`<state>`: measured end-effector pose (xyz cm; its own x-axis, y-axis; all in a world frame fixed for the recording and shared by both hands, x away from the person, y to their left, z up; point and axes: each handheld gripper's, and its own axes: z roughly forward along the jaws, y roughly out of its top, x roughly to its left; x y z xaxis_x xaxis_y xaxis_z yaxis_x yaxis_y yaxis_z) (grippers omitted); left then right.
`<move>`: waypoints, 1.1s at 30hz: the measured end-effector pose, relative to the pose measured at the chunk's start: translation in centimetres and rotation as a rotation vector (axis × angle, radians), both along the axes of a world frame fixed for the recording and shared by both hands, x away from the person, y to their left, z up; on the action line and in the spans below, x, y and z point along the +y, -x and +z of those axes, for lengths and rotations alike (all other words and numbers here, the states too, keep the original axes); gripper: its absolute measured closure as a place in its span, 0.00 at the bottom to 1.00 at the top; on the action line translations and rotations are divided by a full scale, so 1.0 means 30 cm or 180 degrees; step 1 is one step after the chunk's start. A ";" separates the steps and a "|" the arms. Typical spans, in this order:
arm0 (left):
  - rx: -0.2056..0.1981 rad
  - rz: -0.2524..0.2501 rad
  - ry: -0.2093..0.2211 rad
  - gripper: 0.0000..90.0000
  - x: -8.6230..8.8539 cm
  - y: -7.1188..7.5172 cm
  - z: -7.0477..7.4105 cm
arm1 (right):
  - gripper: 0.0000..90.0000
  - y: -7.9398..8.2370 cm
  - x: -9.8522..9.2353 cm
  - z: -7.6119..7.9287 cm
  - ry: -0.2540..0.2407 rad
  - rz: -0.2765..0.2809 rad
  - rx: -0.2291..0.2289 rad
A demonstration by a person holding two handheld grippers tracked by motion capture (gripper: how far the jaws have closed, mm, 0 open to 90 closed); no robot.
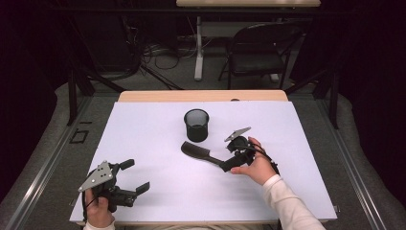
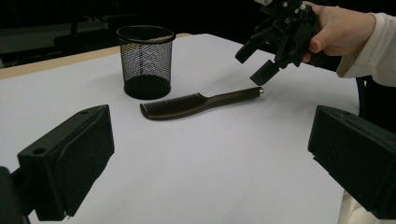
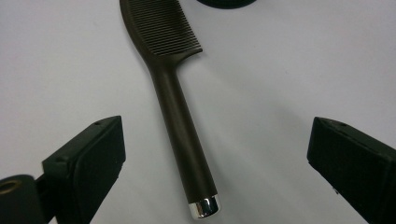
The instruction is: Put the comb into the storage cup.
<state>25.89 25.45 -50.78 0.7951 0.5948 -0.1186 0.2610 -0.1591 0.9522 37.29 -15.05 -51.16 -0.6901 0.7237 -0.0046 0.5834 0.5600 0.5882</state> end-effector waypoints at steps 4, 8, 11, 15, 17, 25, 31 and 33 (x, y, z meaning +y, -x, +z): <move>-0.0001 0.0002 -0.0001 0.00 0.000 0.000 0.000 | 0.05 -0.004 0.013 0.003 0.0101 0.0071 0.0045; 0.0001 0.0007 0.0001 0.00 0.001 0.000 0.000 | 0.07 -0.008 0.019 0.005 0.0199 0.0128 0.0106; 0.0011 -0.0027 -0.0001 0.00 0.002 -0.002 -0.001 | 0.07 -0.017 0.022 0.010 0.0282 0.0174 0.0148; 0.0007 -0.0008 -0.0004 0.00 0.001 -0.002 -0.001 | 0.08 -0.023 0.027 0.015 0.0356 0.0232 0.0185; 0.0010 -0.0010 -0.0003 0.01 0.001 -0.002 -0.001 | 0.10 -0.025 0.031 0.017 0.0408 0.0267 0.0207; 0.0007 -0.0001 -0.0006 0.01 0.000 -0.003 -0.003 | 0.15 -0.039 0.055 0.025 0.0618 0.0403 0.0208; 0.0006 0.0002 -0.0007 0.01 -0.001 -0.002 -0.003 | 0.16 -0.048 0.071 0.032 0.0712 0.0492 0.0162; 0.0006 0.0001 -0.0007 0.00 -0.001 -0.002 -0.003 | 0.19 -0.054 0.079 0.037 0.0746 0.0544 0.0163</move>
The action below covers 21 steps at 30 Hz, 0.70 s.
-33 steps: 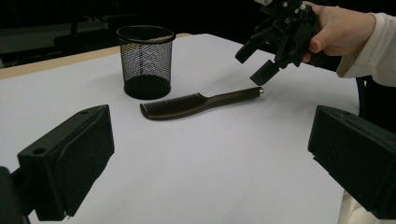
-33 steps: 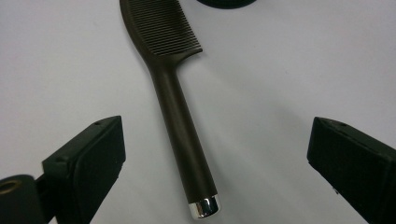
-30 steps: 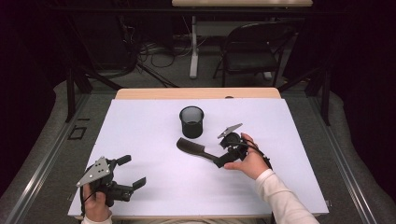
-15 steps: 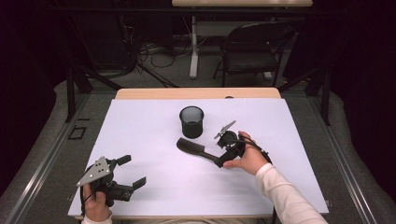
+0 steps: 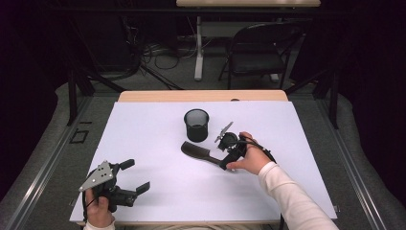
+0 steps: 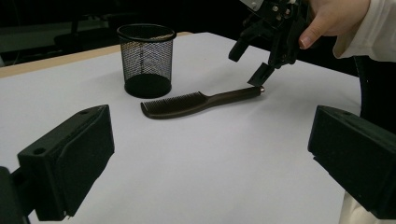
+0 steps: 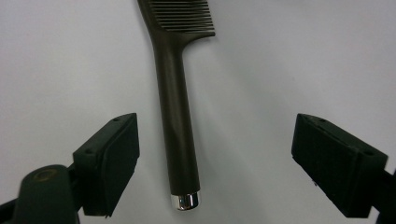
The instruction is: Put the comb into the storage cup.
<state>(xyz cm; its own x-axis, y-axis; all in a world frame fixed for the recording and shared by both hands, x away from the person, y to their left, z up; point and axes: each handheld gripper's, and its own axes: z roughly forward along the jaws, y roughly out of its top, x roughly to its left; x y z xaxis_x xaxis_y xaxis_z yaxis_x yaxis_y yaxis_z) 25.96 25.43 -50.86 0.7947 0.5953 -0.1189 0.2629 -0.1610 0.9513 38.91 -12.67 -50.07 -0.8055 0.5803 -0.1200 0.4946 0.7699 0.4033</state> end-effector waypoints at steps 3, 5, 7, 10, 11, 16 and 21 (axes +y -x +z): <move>-0.0002 0.0013 -0.0013 0.01 -0.001 0.001 0.000 | 0.20 -0.005 0.009 0.002 0.0016 0.0045 0.0004; -0.0003 0.0020 -0.0020 0.01 -0.001 0.001 0.000 | 0.20 -0.007 0.013 0.001 0.0018 0.0053 0.0002; 0.0006 0.0019 -0.0016 0.00 -0.001 0.000 0.000 | 0.21 -0.010 0.025 0.001 0.0061 0.0112 -0.0017; 0.0005 0.0019 -0.0017 0.00 -0.001 0.000 0.000 | 0.23 -0.013 0.036 0.001 0.0097 0.0166 -0.0024; 0.0007 0.0018 -0.0017 0.00 -0.001 0.000 0.000 | 0.23 -0.013 0.039 0.002 0.0093 0.0166 -0.0031; 0.0006 0.0017 -0.0022 0.01 -0.001 0.000 -0.001 | 0.23 -0.017 0.049 0.005 0.0119 0.0174 -0.0002; 0.0005 0.0016 -0.0026 0.01 -0.001 0.000 -0.001 | 0.26 -0.024 0.058 0.008 0.0201 0.0188 0.0047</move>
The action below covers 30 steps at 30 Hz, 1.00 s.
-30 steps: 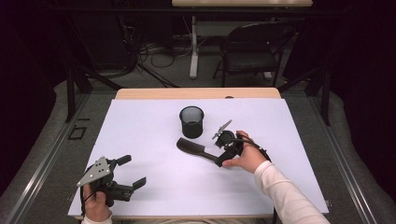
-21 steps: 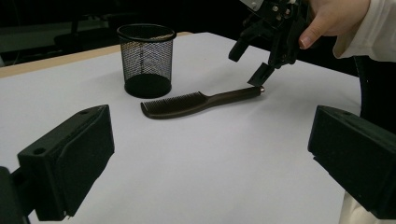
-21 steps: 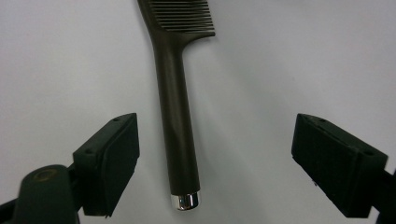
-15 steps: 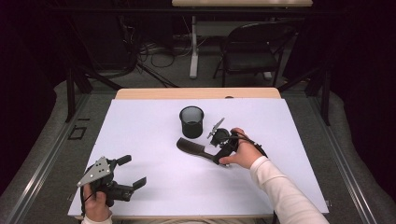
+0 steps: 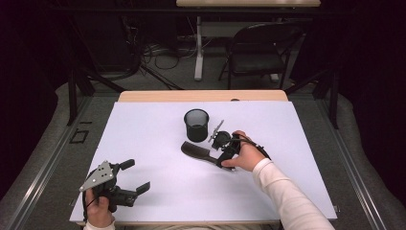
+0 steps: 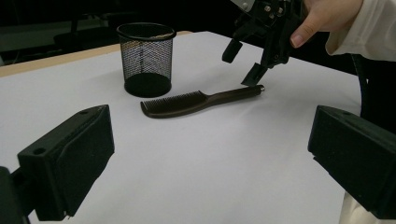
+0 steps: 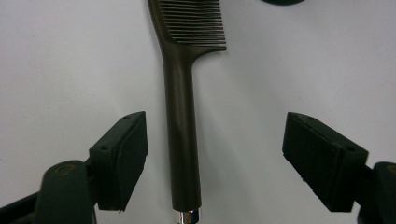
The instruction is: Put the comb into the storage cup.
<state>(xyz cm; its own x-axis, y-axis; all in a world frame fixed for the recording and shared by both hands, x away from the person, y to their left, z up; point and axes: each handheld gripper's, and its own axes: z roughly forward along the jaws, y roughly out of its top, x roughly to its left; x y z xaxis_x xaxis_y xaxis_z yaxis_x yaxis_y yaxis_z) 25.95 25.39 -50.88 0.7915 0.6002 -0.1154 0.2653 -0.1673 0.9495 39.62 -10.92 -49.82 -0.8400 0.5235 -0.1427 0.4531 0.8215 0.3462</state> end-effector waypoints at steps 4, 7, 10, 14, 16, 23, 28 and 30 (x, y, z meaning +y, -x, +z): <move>0.0000 0.0001 -0.0001 0.01 0.000 0.000 0.000 | 0.26 -0.008 0.004 -0.004 0.0022 -0.0019 0.0037; 0.0000 -0.0001 0.0003 0.00 -0.001 0.000 -0.001 | 0.28 -0.014 0.007 -0.009 0.0050 -0.0023 0.0055; 0.0001 -0.0003 0.0003 0.00 -0.001 0.000 -0.001 | 0.30 -0.015 0.009 -0.012 0.0065 -0.0053 0.0089; 0.0003 -0.0004 -0.0001 0.01 -0.001 0.000 -0.001 | 0.34 -0.023 0.012 -0.020 0.0089 -0.0051 0.0125; 0.0003 -0.0002 -0.0002 0.01 -0.002 0.000 -0.001 | 0.36 -0.023 0.015 -0.022 0.0081 -0.0083 0.0155; 0.0002 -0.0002 -0.0002 0.00 -0.002 0.000 -0.001 | 0.39 -0.030 0.019 -0.027 0.0158 -0.0050 0.0149; 0.0003 -0.0001 -0.0004 0.01 -0.003 0.000 -0.002 | 0.45 -0.033 0.020 -0.033 0.0207 -0.0057 0.0197; 0.0005 -0.0002 -0.0001 0.00 -0.003 0.000 -0.002 | 0.46 -0.035 0.022 -0.039 0.0237 -0.0040 0.0210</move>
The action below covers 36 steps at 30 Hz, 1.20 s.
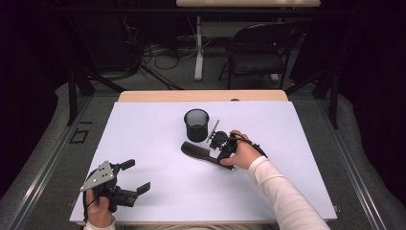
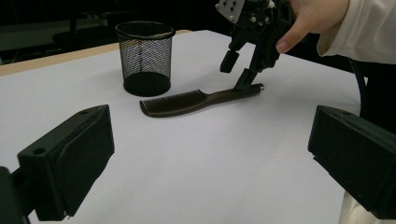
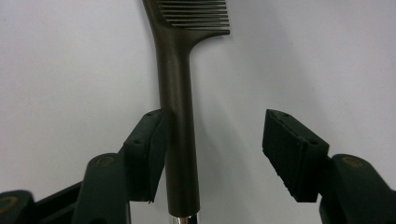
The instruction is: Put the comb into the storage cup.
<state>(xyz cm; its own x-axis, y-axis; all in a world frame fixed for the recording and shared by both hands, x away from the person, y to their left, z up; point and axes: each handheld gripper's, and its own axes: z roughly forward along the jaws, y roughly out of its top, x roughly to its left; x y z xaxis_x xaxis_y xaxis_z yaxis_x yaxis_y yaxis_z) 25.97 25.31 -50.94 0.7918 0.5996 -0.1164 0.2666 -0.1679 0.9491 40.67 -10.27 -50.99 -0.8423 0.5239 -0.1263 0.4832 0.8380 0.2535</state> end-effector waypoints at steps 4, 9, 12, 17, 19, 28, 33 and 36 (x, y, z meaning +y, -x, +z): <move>0.0000 -0.0002 -0.0005 0.01 0.000 0.000 0.000 | 0.49 -0.003 0.002 -0.009 0.0052 0.0011 0.0098; 0.0001 -0.0004 -0.0007 0.01 0.000 0.000 -0.001 | 0.52 -0.003 0.006 -0.014 0.0048 0.0032 0.0121; 0.0004 -0.0011 -0.0009 0.01 0.000 -0.001 -0.001 | 0.54 -0.005 0.008 -0.010 0.0109 0.0111 0.0175; 0.0019 -0.0068 0.0000 0.01 0.001 -0.003 -0.001 | 0.57 -0.001 0.011 -0.022 0.0042 0.0135 0.0174; 0.0016 -0.0052 -0.0003 0.01 0.001 -0.003 -0.001 | 0.59 0.000 0.013 -0.024 0.0050 0.0154 0.0182; 0.0019 -0.0031 -0.0006 0.01 -0.001 -0.003 -0.002 | 0.67 0.006 0.023 -0.039 0.0114 0.0257 0.0253; 0.0023 -0.0031 -0.0003 0.01 -0.001 -0.003 -0.003 | 0.70 0.009 0.028 -0.046 0.0150 0.0286 0.0274; 0.0023 -0.0032 -0.0004 0.01 -0.001 -0.003 -0.003 | 0.71 0.008 0.029 -0.049 0.0165 0.0303 0.0271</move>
